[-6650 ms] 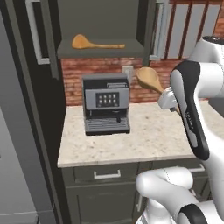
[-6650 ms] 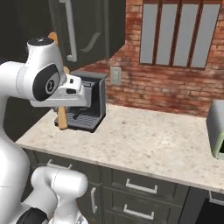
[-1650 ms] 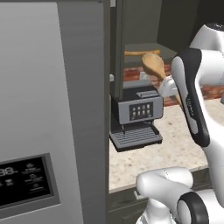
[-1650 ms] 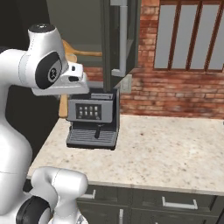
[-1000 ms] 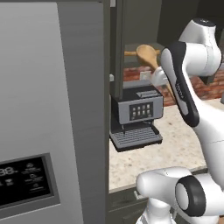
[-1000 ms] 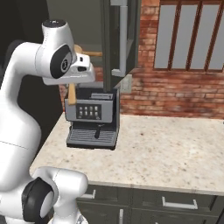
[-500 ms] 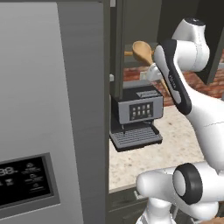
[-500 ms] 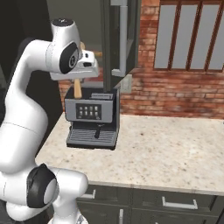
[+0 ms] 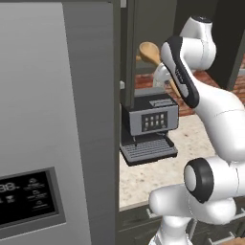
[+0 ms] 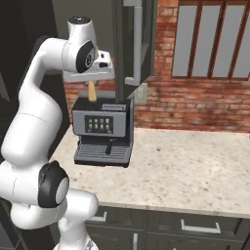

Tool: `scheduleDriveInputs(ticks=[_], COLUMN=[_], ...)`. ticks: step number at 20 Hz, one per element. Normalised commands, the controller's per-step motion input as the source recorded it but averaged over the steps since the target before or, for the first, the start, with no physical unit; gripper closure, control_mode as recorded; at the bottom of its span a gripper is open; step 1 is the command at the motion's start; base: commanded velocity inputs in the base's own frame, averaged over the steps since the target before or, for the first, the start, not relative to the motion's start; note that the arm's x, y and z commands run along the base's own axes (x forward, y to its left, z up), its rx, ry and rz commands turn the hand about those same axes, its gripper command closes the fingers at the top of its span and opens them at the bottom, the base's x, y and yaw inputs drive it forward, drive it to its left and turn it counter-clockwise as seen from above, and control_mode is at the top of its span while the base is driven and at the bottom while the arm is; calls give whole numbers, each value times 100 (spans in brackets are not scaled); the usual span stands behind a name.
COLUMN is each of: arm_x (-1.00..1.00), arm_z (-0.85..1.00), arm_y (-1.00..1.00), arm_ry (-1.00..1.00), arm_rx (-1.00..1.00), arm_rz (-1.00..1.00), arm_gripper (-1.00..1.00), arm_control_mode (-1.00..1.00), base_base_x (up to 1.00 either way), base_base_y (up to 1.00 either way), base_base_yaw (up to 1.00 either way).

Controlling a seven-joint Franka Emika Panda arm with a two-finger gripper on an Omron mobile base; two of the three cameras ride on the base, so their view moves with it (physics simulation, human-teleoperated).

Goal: Organize the utensils by type. Pick up the wooden spoons from the counter and place them in the open cabinet. Then pick up the metallic utensils from the counter and place them in the open drawer.

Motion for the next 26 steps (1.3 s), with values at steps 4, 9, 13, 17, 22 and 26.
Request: scheduleDriveInputs(ticks=[4, 9, 13, 17, 22, 26], arm_x=[49, 25, 6, 21, 36, 3], arm_z=[1, 1, 10, 7, 1, 12], arm_y=[0, -2, -3, 0, 0, 0], arm_ry=[2, 0, 0, 0, 0, -5], arm_rx=[-4, -6, -4, -6, -7, -8], arm_rz=[10, 21, 22, 17, 22, 11], arm_gripper=[100, 100, 100, 100, 100, 100], arm_control_mode=[-100, -100, -100, -100, -100, -100], base_base_x=[0, 0, 0, 0, 0, 0], base_base_y=[0, 0, 0, 0, 0, 0], base_base_yaw=[0, 0, 0, 0, 0, 0])
